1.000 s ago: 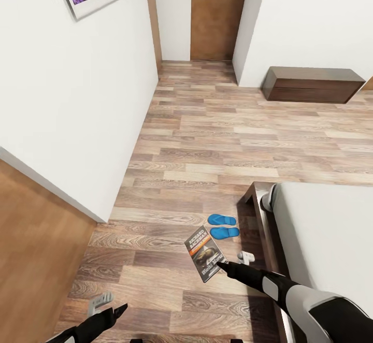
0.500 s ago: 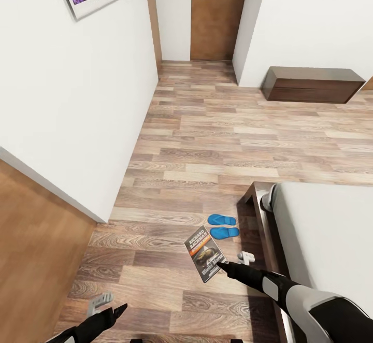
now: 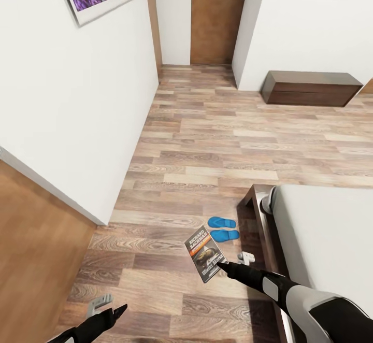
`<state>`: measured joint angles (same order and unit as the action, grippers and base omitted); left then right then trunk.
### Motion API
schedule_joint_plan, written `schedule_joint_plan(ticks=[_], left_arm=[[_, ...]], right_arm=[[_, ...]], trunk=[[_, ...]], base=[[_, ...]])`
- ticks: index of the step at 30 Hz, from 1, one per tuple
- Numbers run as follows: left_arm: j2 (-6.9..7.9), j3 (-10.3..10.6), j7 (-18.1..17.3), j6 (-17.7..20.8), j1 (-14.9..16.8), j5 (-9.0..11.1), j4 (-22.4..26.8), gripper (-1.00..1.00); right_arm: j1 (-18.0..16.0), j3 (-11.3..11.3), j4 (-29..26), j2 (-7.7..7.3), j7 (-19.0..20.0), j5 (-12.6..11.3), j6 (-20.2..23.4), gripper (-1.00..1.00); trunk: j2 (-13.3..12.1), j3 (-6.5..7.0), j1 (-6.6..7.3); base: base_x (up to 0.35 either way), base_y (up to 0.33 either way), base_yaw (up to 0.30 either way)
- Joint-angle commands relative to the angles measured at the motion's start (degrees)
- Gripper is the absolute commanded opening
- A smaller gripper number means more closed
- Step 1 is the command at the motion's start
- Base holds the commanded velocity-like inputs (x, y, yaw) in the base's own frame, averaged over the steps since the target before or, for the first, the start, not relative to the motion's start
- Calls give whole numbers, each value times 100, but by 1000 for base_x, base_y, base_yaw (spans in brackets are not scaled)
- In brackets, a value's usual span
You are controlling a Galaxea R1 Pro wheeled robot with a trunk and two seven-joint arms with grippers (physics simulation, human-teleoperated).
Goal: In the bedroom, move the book from the bed onto either nightstand, and place the two sandals side by side next to the bed.
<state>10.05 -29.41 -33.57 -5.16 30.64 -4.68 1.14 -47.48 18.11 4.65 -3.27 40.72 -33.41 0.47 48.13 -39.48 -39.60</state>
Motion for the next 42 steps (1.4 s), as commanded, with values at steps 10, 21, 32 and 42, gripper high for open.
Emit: schedule_joint_plan(ticks=[10,21,32,42], left_arm=[[4,-30,-9,-38,3,-50,-8,100],[12,-30,-9,-33,3,-50,-7,100],[-4,-21,-9,-29,3,-50,-8,100],[-88,-23,-8,-29,-60,-50,-8,100]], right_arm=[[-7,44,18,2,34,-60,5,-100],[136,44,25,2,32,-61,8,-100],[596,44,11,2,35,-66,5,-100],[608,44,13,2,34,-63,5,-100]], trunk=[[4,89,-1],[4,191,-1],[4,289,-1],[4,381,-1]], base=[[0,0,0],[0,0,0],[0,0,0],[0,0,0]])
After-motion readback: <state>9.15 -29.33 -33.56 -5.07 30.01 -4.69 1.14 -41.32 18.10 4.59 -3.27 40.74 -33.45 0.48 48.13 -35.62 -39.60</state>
